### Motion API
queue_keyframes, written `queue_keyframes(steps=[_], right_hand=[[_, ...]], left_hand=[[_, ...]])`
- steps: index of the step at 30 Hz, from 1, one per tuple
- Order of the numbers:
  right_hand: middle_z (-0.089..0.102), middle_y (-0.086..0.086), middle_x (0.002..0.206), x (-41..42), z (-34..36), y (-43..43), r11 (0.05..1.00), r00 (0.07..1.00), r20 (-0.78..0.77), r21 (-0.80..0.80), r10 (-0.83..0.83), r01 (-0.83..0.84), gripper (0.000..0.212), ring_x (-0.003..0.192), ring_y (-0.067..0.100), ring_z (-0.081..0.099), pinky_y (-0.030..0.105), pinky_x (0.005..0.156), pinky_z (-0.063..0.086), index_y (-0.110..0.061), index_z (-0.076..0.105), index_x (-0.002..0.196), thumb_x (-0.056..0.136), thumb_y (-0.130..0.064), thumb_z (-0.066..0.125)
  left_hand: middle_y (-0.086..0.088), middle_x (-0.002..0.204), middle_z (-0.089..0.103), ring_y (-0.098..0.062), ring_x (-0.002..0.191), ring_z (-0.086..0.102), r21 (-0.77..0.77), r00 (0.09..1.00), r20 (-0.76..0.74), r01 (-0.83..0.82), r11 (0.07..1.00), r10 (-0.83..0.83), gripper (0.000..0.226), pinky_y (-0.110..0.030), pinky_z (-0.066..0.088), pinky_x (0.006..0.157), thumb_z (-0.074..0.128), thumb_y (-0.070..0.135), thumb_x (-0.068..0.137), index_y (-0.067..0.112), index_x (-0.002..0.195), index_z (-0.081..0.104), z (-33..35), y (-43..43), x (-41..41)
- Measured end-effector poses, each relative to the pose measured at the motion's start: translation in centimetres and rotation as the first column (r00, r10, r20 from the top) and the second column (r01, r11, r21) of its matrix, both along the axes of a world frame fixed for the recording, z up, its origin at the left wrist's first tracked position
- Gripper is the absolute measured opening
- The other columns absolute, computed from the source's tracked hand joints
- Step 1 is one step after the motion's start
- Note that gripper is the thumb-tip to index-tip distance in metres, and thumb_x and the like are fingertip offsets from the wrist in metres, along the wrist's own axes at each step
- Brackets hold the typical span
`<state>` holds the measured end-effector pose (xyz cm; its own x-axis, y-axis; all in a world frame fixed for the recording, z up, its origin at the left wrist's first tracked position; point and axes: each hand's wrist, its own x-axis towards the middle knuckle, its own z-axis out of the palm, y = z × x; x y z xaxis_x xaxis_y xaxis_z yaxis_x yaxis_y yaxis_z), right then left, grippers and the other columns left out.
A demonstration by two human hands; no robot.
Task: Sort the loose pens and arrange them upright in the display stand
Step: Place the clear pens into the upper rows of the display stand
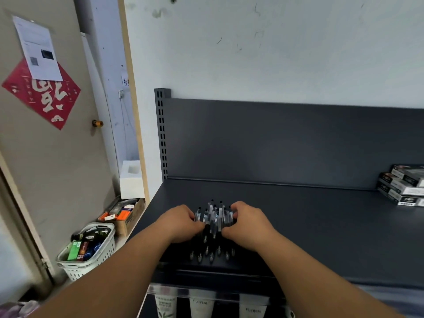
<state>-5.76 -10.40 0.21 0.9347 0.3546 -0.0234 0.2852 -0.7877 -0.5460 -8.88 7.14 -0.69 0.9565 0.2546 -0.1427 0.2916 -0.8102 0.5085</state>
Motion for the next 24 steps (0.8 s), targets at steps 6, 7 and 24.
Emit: queue_keyframes(steps=[6,7,24], right_hand=[[0.052,0.000,0.121,-0.1,0.0,0.1,0.998,0.999,0.009,-0.043,-0.035,0.035,0.073,0.095,0.013,0.055,0.023,0.070,0.049,-0.017,0.039,0.139,0.075,-0.031,0.071],[0.053,0.000,0.117,-0.1,0.1,0.0,0.998,0.999,0.010,-0.054,-0.039,0.040,0.070,0.094,0.013,0.055,0.024,0.070,0.051,-0.017,0.041,0.136,0.075,-0.030,0.071],[0.054,-0.002,0.076,-0.3,0.9,-0.4,0.966,0.997,-0.006,-0.249,-0.074,0.070,0.020,0.065,0.016,0.051,0.025,0.052,0.039,-0.016,0.052,0.079,0.072,-0.028,0.067]], left_hand=[[-0.002,0.072,0.052,-0.018,0.067,0.048,-0.011,0.999,-0.038,0.009,1.000,-0.010,0.028,-0.027,0.038,0.064,0.056,0.044,0.085,0.018,0.077,0.053,0.4,-0.1,0.2],[-0.002,0.076,0.053,-0.018,0.068,0.048,-0.002,0.999,-0.038,0.009,1.000,-0.009,0.028,-0.027,0.039,0.065,0.058,0.044,0.085,0.017,0.081,0.052,0.4,-0.3,0.1],[0.000,0.059,0.052,-0.015,0.056,0.051,0.067,0.997,0.016,-0.071,0.995,0.070,0.035,-0.026,0.043,0.056,0.068,0.043,0.073,0.012,0.063,0.054,0.0,0.0,0.5]])
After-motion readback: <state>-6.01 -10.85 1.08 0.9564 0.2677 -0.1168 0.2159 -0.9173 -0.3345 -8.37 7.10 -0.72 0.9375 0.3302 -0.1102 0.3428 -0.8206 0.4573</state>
